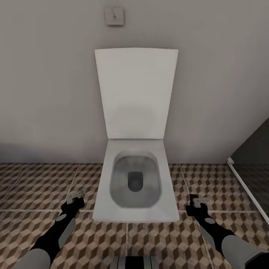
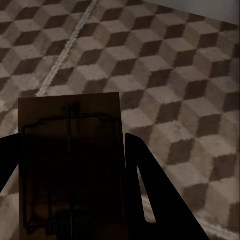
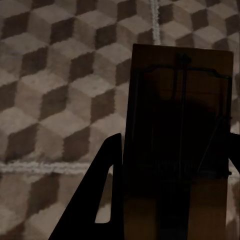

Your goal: Take the four mousetraps from the cabinet in the bathroom and place them on the bathroom floor. Make sure all four end up on the same floor surface, and ensure that at least two of them are either under or directly next to the same bathroom sink.

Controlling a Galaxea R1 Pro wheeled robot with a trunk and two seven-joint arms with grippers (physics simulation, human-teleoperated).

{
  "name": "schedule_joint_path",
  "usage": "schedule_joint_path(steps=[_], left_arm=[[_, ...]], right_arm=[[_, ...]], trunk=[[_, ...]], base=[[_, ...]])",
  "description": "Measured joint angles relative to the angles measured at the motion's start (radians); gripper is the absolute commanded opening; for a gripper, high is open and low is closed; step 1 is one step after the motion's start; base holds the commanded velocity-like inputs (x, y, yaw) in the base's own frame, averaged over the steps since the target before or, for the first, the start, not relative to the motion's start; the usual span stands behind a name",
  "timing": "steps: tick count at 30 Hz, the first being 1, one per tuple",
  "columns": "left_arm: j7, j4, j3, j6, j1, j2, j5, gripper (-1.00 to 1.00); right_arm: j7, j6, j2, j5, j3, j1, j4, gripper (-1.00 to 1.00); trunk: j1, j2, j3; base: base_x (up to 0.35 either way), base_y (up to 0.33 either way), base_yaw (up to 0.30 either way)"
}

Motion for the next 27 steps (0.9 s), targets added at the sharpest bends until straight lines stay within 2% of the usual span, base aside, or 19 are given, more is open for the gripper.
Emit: schedule_joint_path(steps=[4,13,27], left_arm=[[-0.004,0.0,-0.001,0.0,0.0,-0.001,0.001,-1.0],[-0.005,0.0,-0.002,0.0,0.0,-0.002,0.0,-1.0],[-0.002,0.0,-0.002,0.0,0.0,-0.006,-0.002,-1.0]], right_arm=[[0.005,0.047,0.0,0.019,0.0,-0.007,-0.002,-1.0],[0.009,0.057,0.0,0.022,-0.001,-0.009,-0.001,-1.0],[0.01,0.058,0.0,0.023,-0.001,-0.009,-0.001,-1.0]], trunk=[[0.0,0.0,0.0],[0.0,0.0,0.0],[0.006,-0.003,-0.054]], base=[[0.0,0.0,0.0],[0.0,0.0,0.0],[0.0,0.0,0.0]])
